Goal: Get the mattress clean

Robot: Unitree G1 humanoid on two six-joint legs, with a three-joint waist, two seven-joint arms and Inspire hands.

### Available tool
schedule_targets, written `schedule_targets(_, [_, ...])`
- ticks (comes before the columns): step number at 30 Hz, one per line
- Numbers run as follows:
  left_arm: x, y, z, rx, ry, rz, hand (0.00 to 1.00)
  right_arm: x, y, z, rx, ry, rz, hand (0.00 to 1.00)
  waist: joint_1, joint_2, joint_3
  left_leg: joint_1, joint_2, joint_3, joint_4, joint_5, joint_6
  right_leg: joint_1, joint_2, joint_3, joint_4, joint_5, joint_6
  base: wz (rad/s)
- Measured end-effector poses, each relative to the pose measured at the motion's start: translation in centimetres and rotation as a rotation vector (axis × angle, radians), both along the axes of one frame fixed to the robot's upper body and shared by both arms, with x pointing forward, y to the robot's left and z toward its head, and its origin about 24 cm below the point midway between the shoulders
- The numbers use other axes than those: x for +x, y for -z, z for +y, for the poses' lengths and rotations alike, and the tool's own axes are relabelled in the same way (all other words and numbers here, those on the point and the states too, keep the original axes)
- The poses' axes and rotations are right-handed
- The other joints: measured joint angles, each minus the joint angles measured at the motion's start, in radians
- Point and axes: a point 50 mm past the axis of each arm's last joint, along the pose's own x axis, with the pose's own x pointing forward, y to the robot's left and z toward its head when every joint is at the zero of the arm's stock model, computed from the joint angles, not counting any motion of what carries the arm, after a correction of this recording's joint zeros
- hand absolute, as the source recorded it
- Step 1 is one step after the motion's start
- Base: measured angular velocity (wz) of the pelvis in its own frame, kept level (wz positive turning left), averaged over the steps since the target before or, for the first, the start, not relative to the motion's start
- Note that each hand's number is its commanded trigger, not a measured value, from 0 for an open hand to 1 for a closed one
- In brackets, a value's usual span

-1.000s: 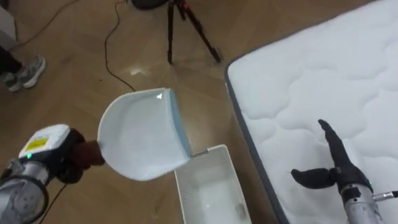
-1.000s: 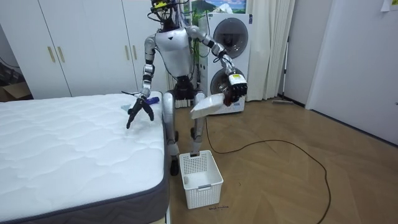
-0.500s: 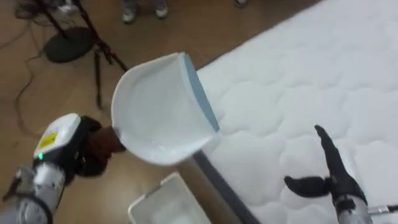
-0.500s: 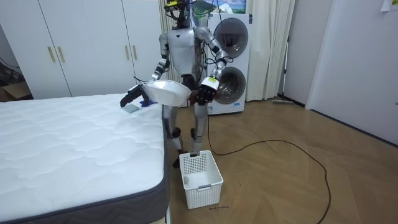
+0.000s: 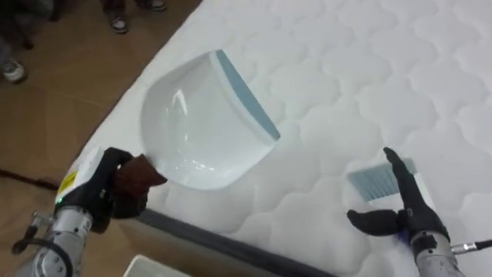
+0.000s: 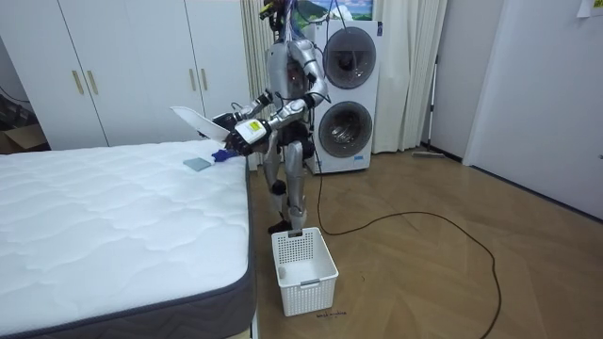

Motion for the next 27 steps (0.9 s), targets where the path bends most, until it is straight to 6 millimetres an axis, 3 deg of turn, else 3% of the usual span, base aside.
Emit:
schedule_targets(4, [-0.3, 0.4, -0.2, -0.016, -0.006, 0.015, 1.00, -0.6, -0.4, -0.6, -0.001, 0.028, -0.015, 0.00, -0.018, -0.001, -0.0008, 0.005, 0.011, 0.000, 0.002, 0.008, -0.012, -0.007, 0.012, 0.005, -0.003, 0.002, -0.011, -0.08])
schedule_targets(8, [-0.7, 1.1, -0.4, -0.046, -0.025, 0.038, 1.00, -0.5, -1.0, -1.4, 0.007, 0.045, -0.048, 0.00, -0.017, -0.003, -0.0036, 0.038, 0.012, 0.027, -0.011, 0.019, -0.030, -0.008, 0.027, 0.043, 0.002, -0.004, -0.024, -0.26])
schedule_targets(12, [-0.8, 1.3, -0.4, -0.075, -0.024, 0.051, 1.00, -0.6, -0.7, -0.8, 0.018, 0.032, -0.042, 0.00, -0.022, -0.004, -0.0039, 0.047, 0.024, 0.042, -0.011, 0.025, -0.040, -0.011, 0.034, 0.060, 0.001, -0.005, -0.039, -0.20])
schedule_targets(14, [-1.0, 1.4, -0.5, -0.094, -0.031, 0.058, 1.00, -0.5, -0.7, -0.8, 0.024, 0.022, -0.039, 0.00, -0.015, -0.004, -0.0041, 0.051, 0.022, 0.028, -0.013, 0.028, -0.044, -0.025, 0.046, 0.097, 0.006, -0.005, -0.044, -0.56])
schedule_targets(15, [-1.4, 1.8, -0.4, -0.103, -0.043, 0.069, 1.00, -0.5, -0.7, -0.6, 0.022, 0.009, -0.032, 0.00, 0.010, -0.002, -0.0041, 0.053, 0.007, -0.095, -0.012, 0.028, -0.045, -0.030, 0.067, 0.140, 0.005, -0.001, -0.050, -1.06])
schedule_targets(16, [-1.8, 2.0, -0.4, -0.110, -0.056, 0.079, 1.00, -0.5, -0.6, -0.4, 0.023, -0.002, -0.028, 0.00, 0.029, 0.000, -0.0053, 0.054, -0.004, -0.185, -0.012, 0.027, -0.046, -0.034, 0.080, 0.171, 0.006, 0.002, -0.054, -1.51])
schedule_targets(17, [-2.8, 2.6, -0.2, -0.132, -0.088, 0.102, 1.00, -0.3, -0.7, 0.0, 0.032, -0.026, -0.028, 0.00, 0.050, 0.001, -0.0068, 0.058, -0.027, -0.349, -0.009, 0.026, -0.048, -0.039, 0.102, 0.232, 0.007, 0.006, -0.061, -1.51])
schedule_targets(18, [-3.5, 3.1, -0.2, -0.148, -0.107, 0.123, 1.00, -0.4, -0.8, 0.2, 0.033, -0.044, -0.026, 0.00, 0.049, 0.002, -0.0069, 0.066, -0.041, -0.454, -0.011, 0.023, -0.053, -0.039, 0.120, 0.274, 0.008, 0.007, -0.063, -1.35])
schedule_targets(20, [-4.3, 3.7, -0.6, -0.170, -0.118, 0.145, 1.00, -0.5, -0.7, 0.3, 0.039, -0.050, -0.010, 0.00, 0.055, 0.006, -0.0097, 0.087, -0.045, -0.523, -0.019, 0.016, -0.064, -0.040, 0.146, 0.332, 0.008, 0.012, -0.064, -1.00])
schedule_targets(22, [-4.6, 4.0, -0.9, -0.186, -0.125, 0.154, 1.00, -0.6, -0.3, 0.5, 0.052, -0.037, -0.001, 0.00, 0.049, 0.005, -0.0093, 0.115, -0.044, -0.518, -0.046, 0.012, -0.070, -0.045, 0.163, 0.368, 0.023, 0.013, -0.067, -0.78])
schedule_targets(24, [-4.5, 4.3, -1.4, -0.226, -0.138, 0.149, 0.10, -0.9, 0.2, 0.6, 0.075, -0.020, 0.017, 0.00, 0.040, 0.002, -0.0079, 0.134, -0.043, -0.489, -0.077, 0.012, -0.070, -0.058, 0.175, 0.391, 0.040, 0.012, -0.069, -0.45])
schedule_targets(25, [-4.5, 4.4, -1.5, -0.237, -0.142, 0.151, 0.00, -1.1, 0.5, 0.6, 0.074, -0.017, 0.029, 0.00, 0.037, 0.001, -0.0078, 0.135, -0.043, -0.489, -0.078, 0.012, -0.070, -0.058, 0.177, 0.396, 0.038, 0.012, -0.069, -0.27])
schedule_targets(27, [-4.8, 5.3, -1.5, -0.274, -0.174, 0.181, 0.00, -1.8, 1.6, 0.5, 0.077, -0.005, 0.091, 0.00, 0.018, -0.004, -0.0049, 0.138, -0.042, -0.489, -0.080, 0.012, -0.070, -0.055, 0.182, 0.404, 0.036, 0.012, -0.069, -0.06])
